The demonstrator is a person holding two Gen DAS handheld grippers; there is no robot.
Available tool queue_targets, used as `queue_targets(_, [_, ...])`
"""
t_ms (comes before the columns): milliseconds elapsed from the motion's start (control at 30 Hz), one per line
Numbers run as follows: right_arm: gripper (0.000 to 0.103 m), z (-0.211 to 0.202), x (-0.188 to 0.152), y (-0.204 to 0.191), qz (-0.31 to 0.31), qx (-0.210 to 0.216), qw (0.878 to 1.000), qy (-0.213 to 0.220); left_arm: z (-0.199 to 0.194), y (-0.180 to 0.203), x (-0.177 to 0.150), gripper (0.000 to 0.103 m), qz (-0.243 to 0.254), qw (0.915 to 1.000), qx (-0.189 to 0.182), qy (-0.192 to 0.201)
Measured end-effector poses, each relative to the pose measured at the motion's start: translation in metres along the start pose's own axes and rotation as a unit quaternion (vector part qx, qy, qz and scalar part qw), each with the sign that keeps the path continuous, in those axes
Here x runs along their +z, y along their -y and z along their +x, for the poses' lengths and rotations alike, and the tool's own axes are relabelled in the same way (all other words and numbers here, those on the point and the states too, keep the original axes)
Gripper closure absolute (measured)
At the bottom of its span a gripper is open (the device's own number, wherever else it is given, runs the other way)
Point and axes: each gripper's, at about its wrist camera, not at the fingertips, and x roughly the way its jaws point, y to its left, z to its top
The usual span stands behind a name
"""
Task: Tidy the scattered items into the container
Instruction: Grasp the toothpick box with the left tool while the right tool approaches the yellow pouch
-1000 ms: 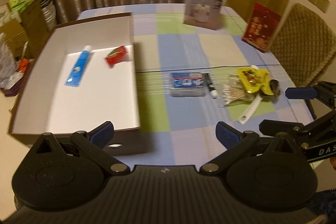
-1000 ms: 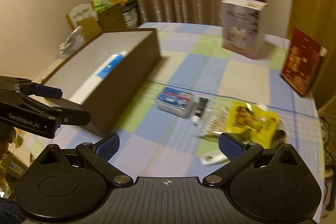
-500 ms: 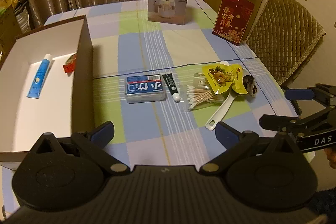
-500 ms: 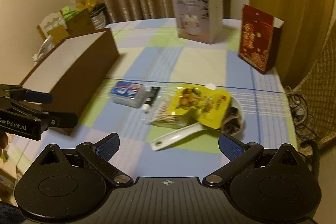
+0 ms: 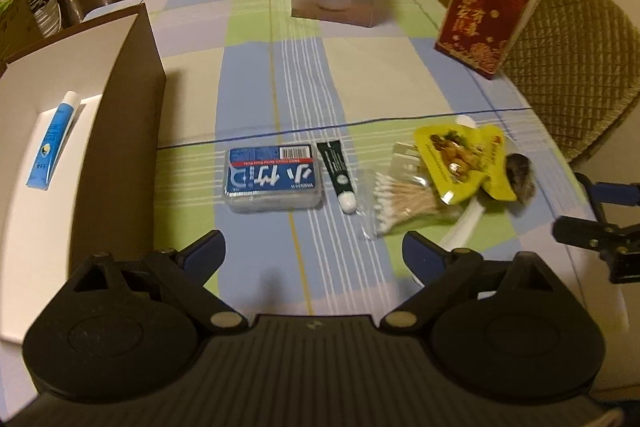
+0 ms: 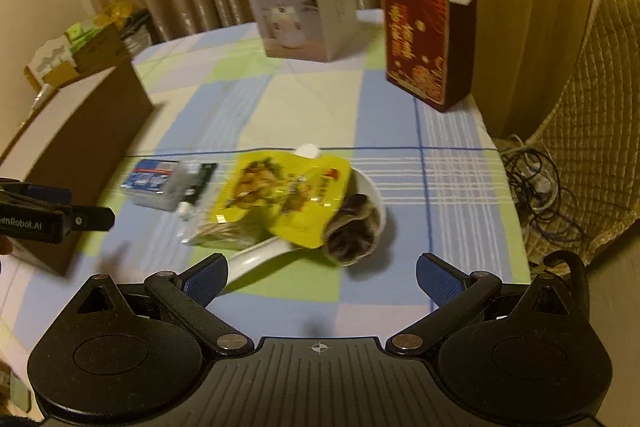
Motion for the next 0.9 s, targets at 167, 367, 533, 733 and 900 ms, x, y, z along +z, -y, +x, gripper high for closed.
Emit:
queue_targets(167, [0.0,0.014,0.007,0.018,0.014,-0.003,1.0,-0.012,0.03,-0.004,0.015,0.015,-0.004,0.9999,0.011,-0.01])
queue_targets(367, [0.0,0.029,0.016,0.03,0.023,-0.001,1.0,-0.02,0.06,-0.007,0.032,0.015,0.002,0.9995,0.025,-0.021])
queue_targets(533, [0.0,0.035,0.023,0.031,0.027,0.011,0.999,-0.017,0.085,-0.011,0.043,0.016,0.002,0.9985,0.038,-0.038])
queue_targets(733, [0.0,0.035,0.027,0.022,0.001,0.033,0.999,0.003,0.104,-0.014,0.049,0.021,0.004,0.9976,0.051,-0.046])
queue_targets(900, [0.0,0.035,0.025,0.0,-0.079,0.038,0.996,0.026,0.108,-0.009,0.047,0.021,0.026,0.9982,0.048,-0.023])
